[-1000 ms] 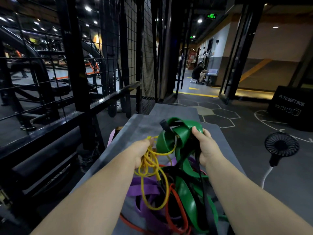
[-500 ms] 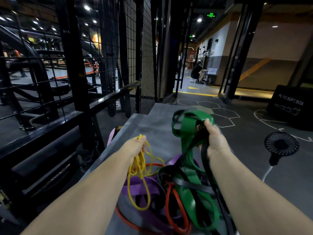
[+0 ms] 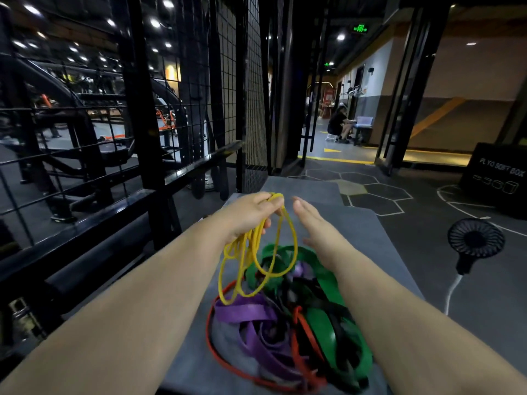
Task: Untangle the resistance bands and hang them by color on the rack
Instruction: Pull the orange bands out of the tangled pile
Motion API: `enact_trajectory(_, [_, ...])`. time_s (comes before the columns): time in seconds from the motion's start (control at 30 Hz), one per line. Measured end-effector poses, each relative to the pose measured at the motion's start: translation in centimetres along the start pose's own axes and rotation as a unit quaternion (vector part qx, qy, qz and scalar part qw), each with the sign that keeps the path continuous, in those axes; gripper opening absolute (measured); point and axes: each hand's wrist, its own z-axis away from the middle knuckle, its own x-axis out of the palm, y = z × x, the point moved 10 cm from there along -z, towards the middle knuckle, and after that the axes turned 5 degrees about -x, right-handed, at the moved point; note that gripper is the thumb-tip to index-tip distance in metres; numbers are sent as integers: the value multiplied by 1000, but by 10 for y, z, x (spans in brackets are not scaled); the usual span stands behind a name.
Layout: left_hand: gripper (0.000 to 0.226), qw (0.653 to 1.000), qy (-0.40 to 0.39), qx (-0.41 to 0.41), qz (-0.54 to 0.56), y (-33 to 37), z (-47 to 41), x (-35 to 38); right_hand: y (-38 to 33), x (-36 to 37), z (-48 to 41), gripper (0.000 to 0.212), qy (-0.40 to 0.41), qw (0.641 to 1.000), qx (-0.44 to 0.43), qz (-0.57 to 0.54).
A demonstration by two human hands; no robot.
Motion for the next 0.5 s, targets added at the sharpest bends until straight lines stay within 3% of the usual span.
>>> enact_trajectory(0.17, [28, 997, 3, 80, -4, 39, 18, -9, -33, 19, 16, 76, -52, 997, -58, 2])
enact_trajectory(0.33, [35, 992, 0, 125, -20, 65, 43, -11, -58, 18, 37, 56, -23, 994, -103, 12])
enact_trajectory(0.5, [43, 995, -6, 103, 10, 60, 65, -2, -56, 12, 61, 56, -3, 994, -108, -11])
